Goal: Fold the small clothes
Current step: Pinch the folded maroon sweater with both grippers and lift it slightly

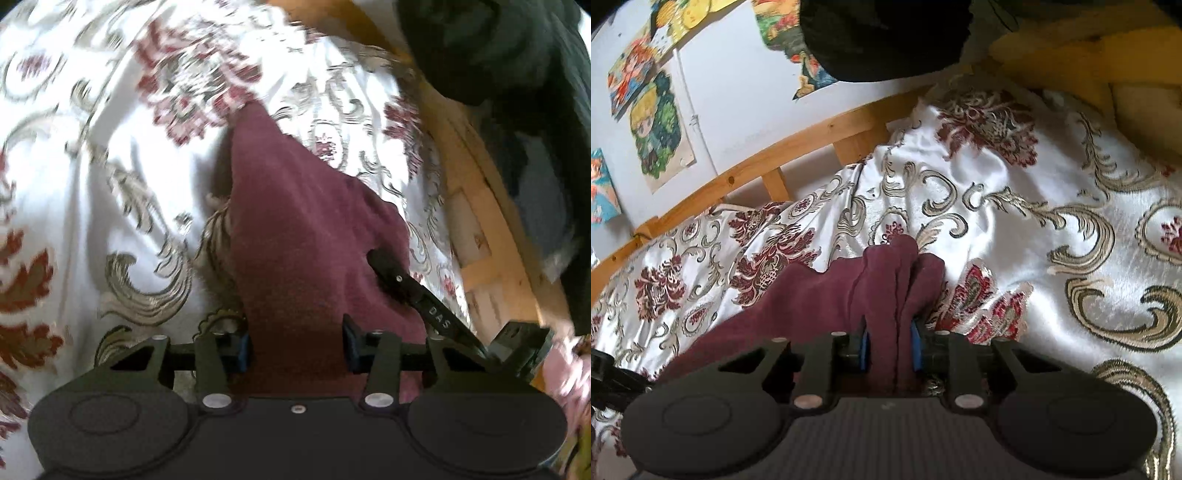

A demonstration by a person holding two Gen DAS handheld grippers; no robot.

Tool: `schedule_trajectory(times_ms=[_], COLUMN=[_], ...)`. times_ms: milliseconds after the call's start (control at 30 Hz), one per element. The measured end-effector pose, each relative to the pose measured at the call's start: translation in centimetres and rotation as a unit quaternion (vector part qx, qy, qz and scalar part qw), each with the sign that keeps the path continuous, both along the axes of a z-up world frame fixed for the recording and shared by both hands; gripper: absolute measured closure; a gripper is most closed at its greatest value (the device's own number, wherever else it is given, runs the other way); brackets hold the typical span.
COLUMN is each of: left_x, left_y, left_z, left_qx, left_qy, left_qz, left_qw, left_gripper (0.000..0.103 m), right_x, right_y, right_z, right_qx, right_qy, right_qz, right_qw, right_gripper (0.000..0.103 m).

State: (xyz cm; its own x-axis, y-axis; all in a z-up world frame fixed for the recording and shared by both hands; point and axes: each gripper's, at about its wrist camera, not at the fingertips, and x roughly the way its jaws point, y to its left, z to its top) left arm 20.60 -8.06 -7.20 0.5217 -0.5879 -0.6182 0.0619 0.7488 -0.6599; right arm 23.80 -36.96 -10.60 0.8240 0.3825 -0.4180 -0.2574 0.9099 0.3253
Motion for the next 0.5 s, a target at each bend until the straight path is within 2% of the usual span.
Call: schedule_trajectory(times_ms=[167, 500], left_x=[-0.8, -2.9], left_y=[-0.8, -0.7], left_z=[1.2, 2.8], left_qx=[0.037, 0.076], left_qy=[-0.021, -0.057], left_qz=[-0.023, -0.064], left_qw=[0.9989, 0.9934], left_gripper=[0.057, 0.058], right_x=[-1.1, -5.2], right_y=[0.3, 1.9], right_z=[0.6, 2.5], right_qx=[-0.012, -0.033], right_qy=[-0.002, -0.027], right_qz=[-0.002, -0.005], right_qw=[1.000, 0.999], right_gripper=[0.080, 0.081])
